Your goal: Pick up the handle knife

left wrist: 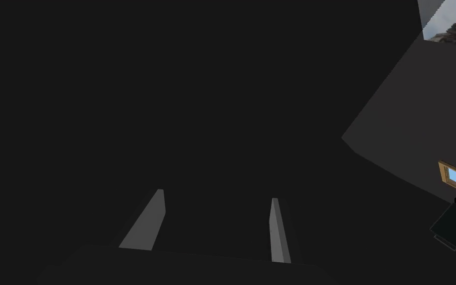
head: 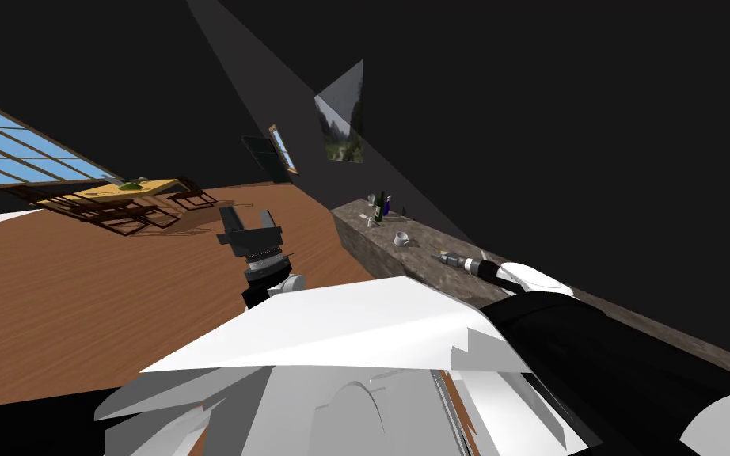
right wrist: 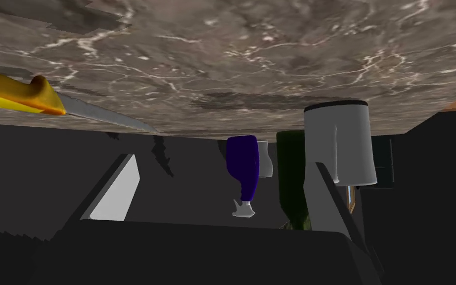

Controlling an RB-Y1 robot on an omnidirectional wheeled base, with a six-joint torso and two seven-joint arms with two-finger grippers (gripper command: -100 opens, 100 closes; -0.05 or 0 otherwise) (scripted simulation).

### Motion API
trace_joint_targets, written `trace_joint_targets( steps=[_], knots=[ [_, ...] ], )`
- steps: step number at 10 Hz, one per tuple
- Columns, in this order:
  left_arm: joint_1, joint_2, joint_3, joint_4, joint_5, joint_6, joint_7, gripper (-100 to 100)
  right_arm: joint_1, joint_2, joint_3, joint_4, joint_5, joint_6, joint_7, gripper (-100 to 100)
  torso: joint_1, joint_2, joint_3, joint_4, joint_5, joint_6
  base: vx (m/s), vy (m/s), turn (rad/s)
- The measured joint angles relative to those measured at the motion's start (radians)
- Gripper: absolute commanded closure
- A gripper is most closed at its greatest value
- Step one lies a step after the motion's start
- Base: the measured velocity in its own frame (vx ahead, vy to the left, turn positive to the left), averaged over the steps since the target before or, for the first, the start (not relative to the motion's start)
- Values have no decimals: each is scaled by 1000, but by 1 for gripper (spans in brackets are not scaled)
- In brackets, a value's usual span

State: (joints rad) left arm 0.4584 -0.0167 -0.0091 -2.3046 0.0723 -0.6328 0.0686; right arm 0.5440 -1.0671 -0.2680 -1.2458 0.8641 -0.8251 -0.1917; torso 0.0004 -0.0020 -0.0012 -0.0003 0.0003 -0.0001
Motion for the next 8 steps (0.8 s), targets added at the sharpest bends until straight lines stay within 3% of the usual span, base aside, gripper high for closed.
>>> trace_joint_targets(
  steps=[2,3,4,5,8],
  knots=[
    [0,0,0,0,0,0,0,0,22,-65,7,76,49,-9,4,-100,-1,-2,-1,0,0,0,59,-18,313],
    [0,0,0,0,0,0,0,0,12,-95,27,125,77,-8,5,-100,-1,-2,-1,0,0,0,45,-15,306],
    [0,0,0,0,0,0,0,0,34,-126,32,146,100,-4,0,-100,0,-1,-1,0,0,1,46,-20,224],
    [0,0,0,0,0,0,0,0,81,-166,29,133,117,11,-21,-100,0,-1,0,0,0,1,26,-21,73],
    [0,0,0,0,0,0,0,0,64,-182,62,195,145,5,-7,-100,0,2,1,0,0,1,11,-9,128]
  ],
)
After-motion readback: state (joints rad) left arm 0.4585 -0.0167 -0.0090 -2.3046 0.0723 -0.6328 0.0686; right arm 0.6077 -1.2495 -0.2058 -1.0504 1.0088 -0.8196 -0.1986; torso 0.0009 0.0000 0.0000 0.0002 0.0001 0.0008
